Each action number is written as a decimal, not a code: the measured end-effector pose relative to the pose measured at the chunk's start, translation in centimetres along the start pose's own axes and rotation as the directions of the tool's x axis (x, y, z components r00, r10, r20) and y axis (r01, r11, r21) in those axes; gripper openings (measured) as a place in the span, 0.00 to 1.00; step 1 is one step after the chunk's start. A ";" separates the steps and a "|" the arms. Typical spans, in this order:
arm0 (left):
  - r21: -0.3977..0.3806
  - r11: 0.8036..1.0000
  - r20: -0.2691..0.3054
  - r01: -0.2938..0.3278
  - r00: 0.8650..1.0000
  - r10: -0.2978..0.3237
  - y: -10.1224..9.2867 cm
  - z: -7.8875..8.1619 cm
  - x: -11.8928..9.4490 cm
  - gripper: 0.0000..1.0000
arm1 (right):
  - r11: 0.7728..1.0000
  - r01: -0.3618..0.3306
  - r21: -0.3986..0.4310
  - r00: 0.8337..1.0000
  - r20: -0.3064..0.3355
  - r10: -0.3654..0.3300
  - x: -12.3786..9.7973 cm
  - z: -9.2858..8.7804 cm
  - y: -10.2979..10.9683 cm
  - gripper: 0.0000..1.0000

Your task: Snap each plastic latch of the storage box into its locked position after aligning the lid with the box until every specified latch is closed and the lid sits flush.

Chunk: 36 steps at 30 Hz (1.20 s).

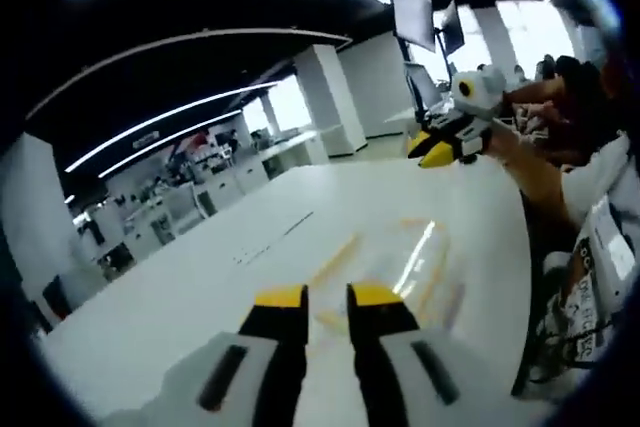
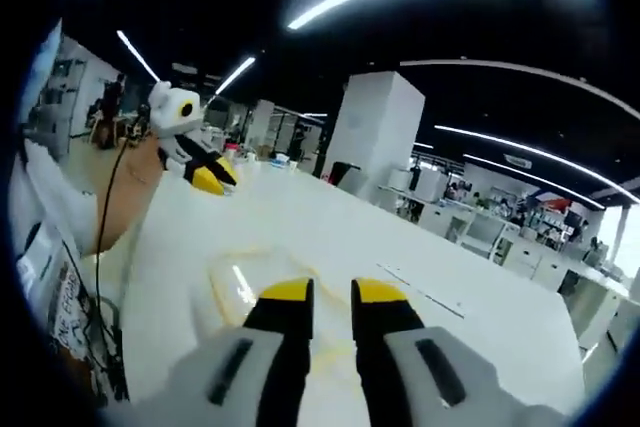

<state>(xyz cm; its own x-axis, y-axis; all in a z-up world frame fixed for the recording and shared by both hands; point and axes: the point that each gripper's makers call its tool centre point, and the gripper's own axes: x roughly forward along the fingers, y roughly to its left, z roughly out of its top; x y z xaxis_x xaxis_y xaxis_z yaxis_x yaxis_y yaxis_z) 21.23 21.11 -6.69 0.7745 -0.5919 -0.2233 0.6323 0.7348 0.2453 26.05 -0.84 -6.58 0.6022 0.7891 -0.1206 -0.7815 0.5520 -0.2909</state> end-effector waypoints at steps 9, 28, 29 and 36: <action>-0.125 0.959 0.091 -0.253 0.960 0.265 4.3 -2.9 -3.6 0.23 | 0.992 0.113 0.050 0.990 0.078 -0.117 -3.4 -2.6 -1.8 0.14; -0.191 0.904 0.161 -0.383 0.896 0.414 6.5 -8.4 -4.6 0.34 | 0.959 0.242 0.148 0.953 0.151 -0.264 -5.2 -6.8 -4.5 0.22; -0.195 0.900 0.169 -0.389 0.891 0.422 6.6 -8.4 -4.6 0.34 | 0.956 0.254 0.148 0.948 0.158 -0.277 -5.3 -6.9 -4.7 0.22; -0.197 0.846 0.193 -0.495 0.827 0.529 8.4 -9.4 -5.5 0.33 | 0.924 0.371 0.088 0.913 0.150 -0.380 -6.3 -7.8 -5.8 0.23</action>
<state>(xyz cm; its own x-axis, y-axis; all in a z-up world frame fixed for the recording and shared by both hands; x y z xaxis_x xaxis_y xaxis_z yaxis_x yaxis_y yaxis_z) 22.15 33.66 -12.32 0.9782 -0.1646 0.1269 0.1477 0.9801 0.1325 28.10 -11.11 -11.58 0.8224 0.5506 0.1431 -0.5135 0.8267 -0.2300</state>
